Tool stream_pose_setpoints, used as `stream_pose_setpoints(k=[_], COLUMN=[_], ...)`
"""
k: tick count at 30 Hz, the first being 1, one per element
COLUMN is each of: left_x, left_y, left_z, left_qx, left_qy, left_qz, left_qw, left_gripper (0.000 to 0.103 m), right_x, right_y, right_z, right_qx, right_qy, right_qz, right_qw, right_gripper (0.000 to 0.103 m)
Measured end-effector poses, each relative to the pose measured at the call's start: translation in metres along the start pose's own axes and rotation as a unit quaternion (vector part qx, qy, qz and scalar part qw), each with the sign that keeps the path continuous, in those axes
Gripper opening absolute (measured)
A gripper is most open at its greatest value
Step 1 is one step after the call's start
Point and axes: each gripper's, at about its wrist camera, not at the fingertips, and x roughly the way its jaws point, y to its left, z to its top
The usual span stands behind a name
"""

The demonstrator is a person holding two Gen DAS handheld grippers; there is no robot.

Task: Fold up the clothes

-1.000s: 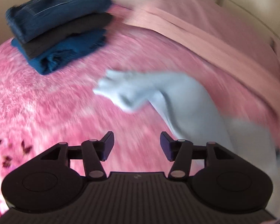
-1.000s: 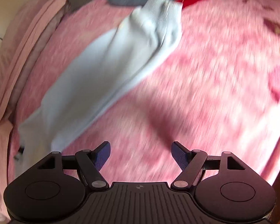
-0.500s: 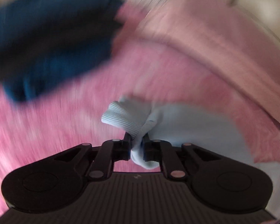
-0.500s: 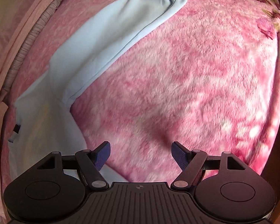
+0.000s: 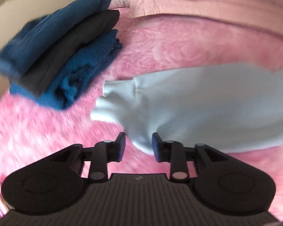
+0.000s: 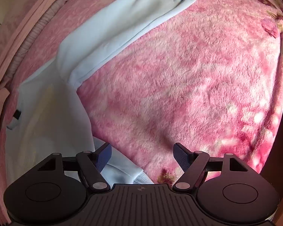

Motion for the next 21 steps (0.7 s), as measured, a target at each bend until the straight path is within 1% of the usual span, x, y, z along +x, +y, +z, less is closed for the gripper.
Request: stream_pose_setpoints(k=[2, 4, 5, 6, 7, 8, 9, 10, 11, 12, 13, 14, 15, 17, 19, 20, 21], left_x=[-0.019, -0.044, -0.057, -0.07, -0.082, -0.092, -0.101, -0.111, -0.12, -0.129, -0.139, -0.148, -0.157, -0.176, -0.183, -0.185, -0.187], left_y=[0.0, -0.006, -0.011, -0.016, -0.021, -0.027, -0.033, -0.04, -0.046, -0.053, -0.059, -0.066, -0.072, -0.085, -0.097, -0.102, -0.108], left_z=[-0.01, -0.03, -0.043, -0.055, -0.068, -0.081, -0.094, -0.107, -0.12, -0.133, -0.146, -0.159, -0.172, -0.198, -0.206, -0.209, -0.211], left_qx=[-0.02, -0.023, -0.019, -0.015, -0.012, -0.006, 0.0, 0.007, 0.014, 0.02, 0.027, 0.034, 0.04, 0.053, 0.068, 0.075, 0.082], left_qy=[0.008, 0.028, 0.043, 0.057, 0.073, 0.083, 0.088, 0.093, 0.098, 0.103, 0.109, 0.114, 0.119, 0.129, 0.117, 0.109, 0.1], left_qz=[-0.033, -0.082, -0.109, -0.136, -0.163, -0.178, -0.185, -0.191, -0.198, -0.205, -0.212, -0.218, -0.225, -0.238, -0.239, -0.237, -0.236], left_qw=[0.9992, 0.996, 0.9929, 0.989, 0.9838, 0.9805, 0.9788, 0.977, 0.9751, 0.9731, 0.9709, 0.9686, 0.9662, 0.9611, 0.9616, 0.9623, 0.963], left_gripper=[0.027, 0.026, 0.026, 0.025, 0.025, 0.025, 0.025, 0.025, 0.026, 0.027, 0.028, 0.028, 0.028, 0.028, 0.028, 0.029, 0.029], right_x=[-0.013, -0.03, -0.039, -0.046, -0.053, -0.059, -0.066, -0.071, -0.075, -0.076, -0.076, -0.075, -0.072, -0.062, -0.047, -0.04, -0.034], right_y=[-0.004, -0.009, -0.011, -0.011, -0.01, -0.009, -0.008, -0.007, -0.006, -0.006, -0.005, -0.006, -0.008, -0.01, -0.01, -0.009, -0.008], right_z=[-0.004, -0.009, -0.012, -0.018, -0.025, -0.033, -0.04, -0.051, -0.064, -0.078, -0.092, -0.106, -0.117, -0.134, -0.146, -0.151, -0.154], right_qx=[-0.032, -0.087, -0.115, -0.159, -0.212, -0.264, -0.315, -0.37, -0.423, -0.476, -0.53, -0.578, -0.614, -0.673, -0.719, -0.738, -0.751], right_qy=[-0.009, -0.022, -0.029, -0.03, -0.029, -0.028, -0.027, -0.023, -0.018, -0.017, -0.016, -0.02, -0.033, -0.063, -0.092, -0.107, -0.122], right_qz=[0.012, 0.025, 0.032, 0.034, 0.034, 0.033, 0.033, 0.037, 0.039, 0.032, 0.022, 0.013, 0.009, 0.003, -0.006, -0.005, 0.001], right_qw=[0.999, 0.996, 0.992, 0.986, 0.976, 0.964, 0.948, 0.928, 0.905, 0.879, 0.848, 0.816, 0.788, 0.737, 0.689, 0.666, 0.649], right_gripper=[0.075, 0.075, 0.075, 0.074, 0.068, 0.064, 0.063, 0.063, 0.063, 0.063, 0.063, 0.063, 0.063, 0.063, 0.063, 0.063, 0.059])
